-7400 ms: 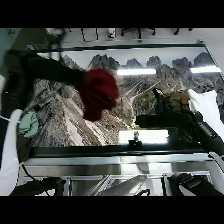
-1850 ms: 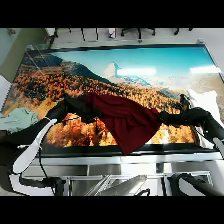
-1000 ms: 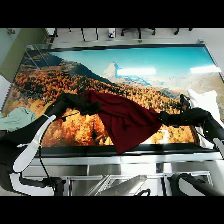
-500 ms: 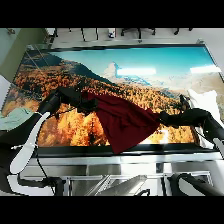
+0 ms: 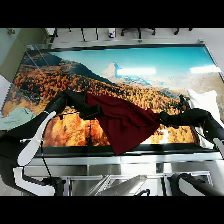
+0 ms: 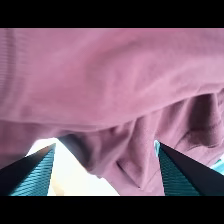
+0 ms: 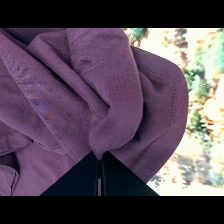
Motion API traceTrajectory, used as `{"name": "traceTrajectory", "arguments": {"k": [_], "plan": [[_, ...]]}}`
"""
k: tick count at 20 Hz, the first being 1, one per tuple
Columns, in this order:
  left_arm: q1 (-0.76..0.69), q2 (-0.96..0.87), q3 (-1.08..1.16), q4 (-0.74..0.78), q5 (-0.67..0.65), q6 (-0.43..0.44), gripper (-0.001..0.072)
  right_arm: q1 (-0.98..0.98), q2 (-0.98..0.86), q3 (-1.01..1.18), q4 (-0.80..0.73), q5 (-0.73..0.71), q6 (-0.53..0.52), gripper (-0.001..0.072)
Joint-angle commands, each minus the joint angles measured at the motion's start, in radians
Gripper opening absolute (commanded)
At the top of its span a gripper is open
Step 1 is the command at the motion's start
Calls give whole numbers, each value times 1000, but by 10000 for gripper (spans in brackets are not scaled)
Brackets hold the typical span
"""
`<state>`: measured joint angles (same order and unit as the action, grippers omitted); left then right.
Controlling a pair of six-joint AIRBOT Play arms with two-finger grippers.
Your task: Fold the shirts.
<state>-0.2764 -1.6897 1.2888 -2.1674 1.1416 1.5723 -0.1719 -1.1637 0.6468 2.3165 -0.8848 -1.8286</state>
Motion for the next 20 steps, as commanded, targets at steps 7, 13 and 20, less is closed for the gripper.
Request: {"name": "traceTrajectory", "arguments": {"k": [7, 13, 20], "plan": [[9, 16, 0, 0, 2, 2, 481, 1, 0, 1, 0, 0, 0, 16], [9, 14, 0, 2, 21, 18, 56, 1, 0, 1, 0, -1, 0, 16], [32, 121, 1, 2, 22, 36, 19, -3, 18, 16, 0, 0, 0, 16]]}}
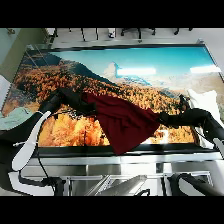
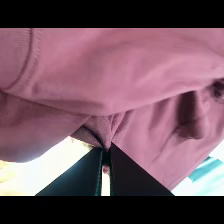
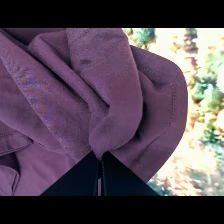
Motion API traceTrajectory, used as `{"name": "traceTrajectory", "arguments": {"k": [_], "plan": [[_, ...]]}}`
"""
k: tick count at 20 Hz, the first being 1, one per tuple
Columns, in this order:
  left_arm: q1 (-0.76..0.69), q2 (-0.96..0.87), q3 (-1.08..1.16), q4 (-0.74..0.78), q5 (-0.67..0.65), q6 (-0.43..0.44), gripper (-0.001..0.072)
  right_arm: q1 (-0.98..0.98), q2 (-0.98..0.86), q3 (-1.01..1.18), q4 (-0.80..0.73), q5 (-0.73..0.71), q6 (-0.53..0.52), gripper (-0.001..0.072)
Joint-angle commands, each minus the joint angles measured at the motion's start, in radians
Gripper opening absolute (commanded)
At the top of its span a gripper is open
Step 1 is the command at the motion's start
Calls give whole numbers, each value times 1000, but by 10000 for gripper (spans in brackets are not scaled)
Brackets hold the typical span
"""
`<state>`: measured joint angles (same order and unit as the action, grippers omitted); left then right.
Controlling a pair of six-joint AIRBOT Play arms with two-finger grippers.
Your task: Fold the shirts.
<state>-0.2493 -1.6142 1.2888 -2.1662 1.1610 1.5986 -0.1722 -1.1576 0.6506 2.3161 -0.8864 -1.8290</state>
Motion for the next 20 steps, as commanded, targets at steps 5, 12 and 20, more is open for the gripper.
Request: {"name": "traceTrajectory", "arguments": {"k": [5, 12, 20], "plan": [[61, 251, 6, -8, 29, 10, 19, -16, 136, 202, 13, -21, 27, 15], [185, 671, 489, -4, -39, -2, 19, -48, 419, 845, 4, -42, 17, 16], [389, 916, 885, 291, -158, -59, 19, -80, 579, 1273, -248, 59, -8, 16]]}}
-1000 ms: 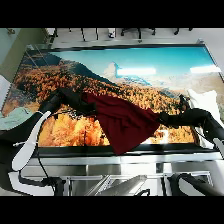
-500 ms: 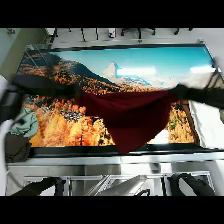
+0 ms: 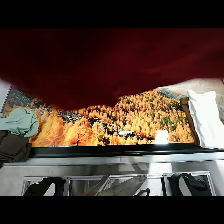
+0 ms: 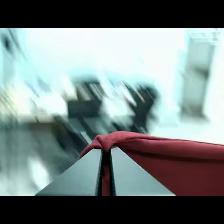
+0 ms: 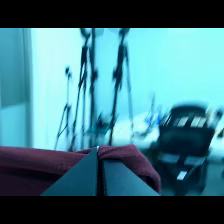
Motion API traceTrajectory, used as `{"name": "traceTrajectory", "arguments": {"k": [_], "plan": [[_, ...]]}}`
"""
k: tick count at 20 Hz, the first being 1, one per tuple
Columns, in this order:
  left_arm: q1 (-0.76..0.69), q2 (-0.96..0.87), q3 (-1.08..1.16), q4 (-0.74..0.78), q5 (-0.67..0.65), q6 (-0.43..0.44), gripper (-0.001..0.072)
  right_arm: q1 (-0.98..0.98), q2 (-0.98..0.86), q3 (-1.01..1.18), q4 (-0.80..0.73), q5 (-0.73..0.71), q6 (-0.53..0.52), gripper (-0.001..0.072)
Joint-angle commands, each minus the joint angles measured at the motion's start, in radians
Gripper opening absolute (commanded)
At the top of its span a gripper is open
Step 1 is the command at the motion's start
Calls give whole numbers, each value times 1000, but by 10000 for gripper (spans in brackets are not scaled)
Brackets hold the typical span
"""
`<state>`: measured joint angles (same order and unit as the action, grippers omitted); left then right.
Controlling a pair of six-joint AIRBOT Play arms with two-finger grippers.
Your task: Fold the shirts.
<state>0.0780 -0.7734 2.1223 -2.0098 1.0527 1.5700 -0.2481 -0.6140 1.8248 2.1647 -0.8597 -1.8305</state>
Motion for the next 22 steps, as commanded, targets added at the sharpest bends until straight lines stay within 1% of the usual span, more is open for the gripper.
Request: {"name": "traceTrajectory", "arguments": {"k": [1, 3, 6, 7, 8, 10, 11, 13, 15, 17, 18, 20, 22], "plan": [[60, 90, 3, 134, -70, -30, 19, -5, 27, 99, -96, 27, -6, 16], [33, 93, -110, 131, -97, -30, 19, -5, -22, 99, -62, -19, -6, 16], [-48, -12, -238, 130, -107, -11, 19, -3, -168, 95, 74, -141, -6, 16], [-88, -69, -266, 131, -108, 6, 19, 0, -230, 81, 124, -186, -6, 15], [-129, -143, -288, 134, -111, 27, 19, 16, -295, 57, 137, -218, -5, 16], [-159, -320, -299, 134, -105, 54, 19, 58, -415, -21, 128, -240, -2, 16], [-164, -414, -291, 134, -98, 55, 19, 76, -479, -80, 125, -239, -2, 15], [-150, -622, -237, 134, -52, 64, 19, 101, -614, -201, 125, -201, -3, 16], [-131, -836, -153, 134, 2, 72, 19, 118, -761, -310, 126, -116, -3, 16], [-108, -1025, -71, 133, 48, 72, 19, 142, -917, -364, 126, -26, -3, 15], [-101, -1105, -46, 130, 50, 71, 19, 153, -989, -365, 127, 4, -3, 16], [-98, -1192, -72, 125, -16, 71, 19, 178, -1108, -363, 141, 101, -3, 15], [-98, -1244, -97, 124, -114, 71, 19, 190, -1174, -362, 150, 206, -2, 16]]}}
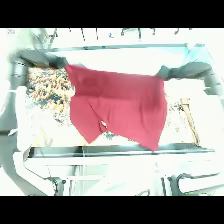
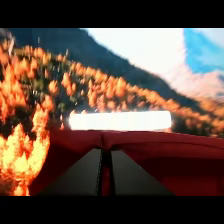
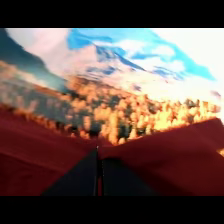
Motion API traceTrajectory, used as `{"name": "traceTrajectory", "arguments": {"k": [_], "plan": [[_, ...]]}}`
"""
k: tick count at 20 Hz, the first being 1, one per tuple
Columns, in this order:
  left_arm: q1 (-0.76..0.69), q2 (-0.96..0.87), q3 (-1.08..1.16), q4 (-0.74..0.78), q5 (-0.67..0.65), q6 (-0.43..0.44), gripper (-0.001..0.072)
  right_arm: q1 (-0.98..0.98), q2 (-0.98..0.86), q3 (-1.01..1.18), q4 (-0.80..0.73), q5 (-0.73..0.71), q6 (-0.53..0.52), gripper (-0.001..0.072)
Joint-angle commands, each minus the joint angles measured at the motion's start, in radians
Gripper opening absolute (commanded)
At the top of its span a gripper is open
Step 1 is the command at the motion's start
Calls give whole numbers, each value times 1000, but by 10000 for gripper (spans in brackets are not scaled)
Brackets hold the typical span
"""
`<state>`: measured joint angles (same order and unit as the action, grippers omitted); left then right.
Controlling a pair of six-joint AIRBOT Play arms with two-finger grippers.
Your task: Fold the shirts.
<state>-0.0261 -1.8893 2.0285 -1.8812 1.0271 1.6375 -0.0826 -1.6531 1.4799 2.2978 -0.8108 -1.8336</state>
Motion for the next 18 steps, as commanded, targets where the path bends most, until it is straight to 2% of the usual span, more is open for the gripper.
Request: {"name": "traceTrajectory", "arguments": {"k": [1, 5, 14, 15, 16, 17, 18], "plan": [[6, -147, -2, -4, -132, 4, 19, 29, -153, -17, 18, 205, 0, 15], [6, -164, -2, -4, -260, 4, 19, 28, -161, -9, 17, 326, 0, 16], [34, -164, -2, -14, -149, -2, 21, 35, -152, -11, -71, 171, 0, 20], [34, -160, -2, -36, -136, -3, 147, 34, -150, -10, -63, 151, 1, 42], [33, -147, -2, -61, -108, -3, 636, 26, -137, -10, -59, 109, 3, 271], [39, -127, -2, -66, -83, -8, 689, 10, -111, -10, -61, 58, 26, 438], [53, -97, -2, -66, -36, -8, 689, -15, -74, -10, -61, -3, 33, 437]]}}
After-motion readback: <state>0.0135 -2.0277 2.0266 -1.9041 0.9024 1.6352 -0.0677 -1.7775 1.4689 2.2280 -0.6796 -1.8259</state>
